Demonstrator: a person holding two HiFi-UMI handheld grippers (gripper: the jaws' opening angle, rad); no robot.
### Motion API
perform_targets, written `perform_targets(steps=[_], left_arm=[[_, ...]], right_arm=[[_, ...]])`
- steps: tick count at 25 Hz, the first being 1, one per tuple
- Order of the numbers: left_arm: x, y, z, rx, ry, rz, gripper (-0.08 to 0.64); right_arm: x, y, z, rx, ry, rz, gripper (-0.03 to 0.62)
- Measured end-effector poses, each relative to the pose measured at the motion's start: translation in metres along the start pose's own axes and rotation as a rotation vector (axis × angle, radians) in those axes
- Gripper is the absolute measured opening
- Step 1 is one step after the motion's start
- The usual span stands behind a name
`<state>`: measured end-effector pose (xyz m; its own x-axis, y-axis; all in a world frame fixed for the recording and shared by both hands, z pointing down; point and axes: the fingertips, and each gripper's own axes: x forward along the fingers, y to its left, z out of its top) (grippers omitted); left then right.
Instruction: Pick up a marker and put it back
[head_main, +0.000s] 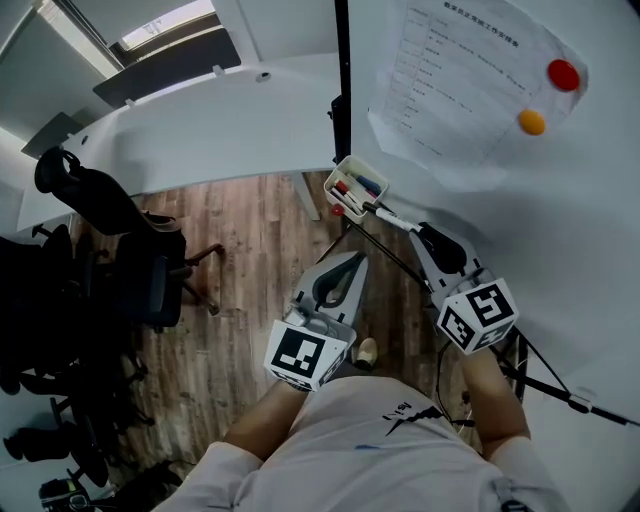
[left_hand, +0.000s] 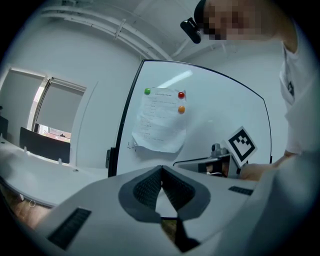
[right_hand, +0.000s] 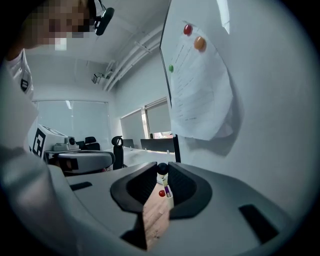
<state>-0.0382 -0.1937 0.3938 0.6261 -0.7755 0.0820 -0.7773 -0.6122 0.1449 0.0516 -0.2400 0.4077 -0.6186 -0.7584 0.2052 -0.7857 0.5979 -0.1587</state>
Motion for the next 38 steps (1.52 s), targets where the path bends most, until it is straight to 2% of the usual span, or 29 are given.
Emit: perform_targets(steps=[4, 7, 11, 21, 27, 31, 38], left_arm=[[0.009, 0.024, -0.003, -0.015, -0.016, 0.005, 0.012], [0.014, 0.041, -0.019, -0.031, 0.030, 0.006, 0.012], [0.027, 0.059, -0.017, -0.034, 0.004, 0.001, 0.012], [0.047, 0.094, -0.036, -0.068, 0.049, -0.006, 0.012], [0.049, 0.105, -0.042, -0.083, 0.068, 0.000, 0.012], [0.050, 0.107, -0.044, -0.086, 0.071, 0.004, 0.012], [0.049, 0.094, -0.038, -0.073, 0.063, -0.011, 0.012]], right_arm=[[0.026, -0.003, -0.012, -0.009, 0.041, -0.012, 0.075], [0.046, -0.008, -0.026, 0.000, 0.070, -0.018, 0.075], [0.070, -0.015, -0.039, -0.010, 0.103, -0.035, 0.075], [0.110, -0.028, -0.075, -0.027, 0.185, -0.065, 0.075], [0.124, -0.027, -0.096, -0.100, 0.251, -0.079, 0.075], [0.127, -0.026, -0.113, -0.113, 0.303, -0.073, 0.077], [0.116, -0.021, -0.108, -0.098, 0.287, -0.062, 0.103]])
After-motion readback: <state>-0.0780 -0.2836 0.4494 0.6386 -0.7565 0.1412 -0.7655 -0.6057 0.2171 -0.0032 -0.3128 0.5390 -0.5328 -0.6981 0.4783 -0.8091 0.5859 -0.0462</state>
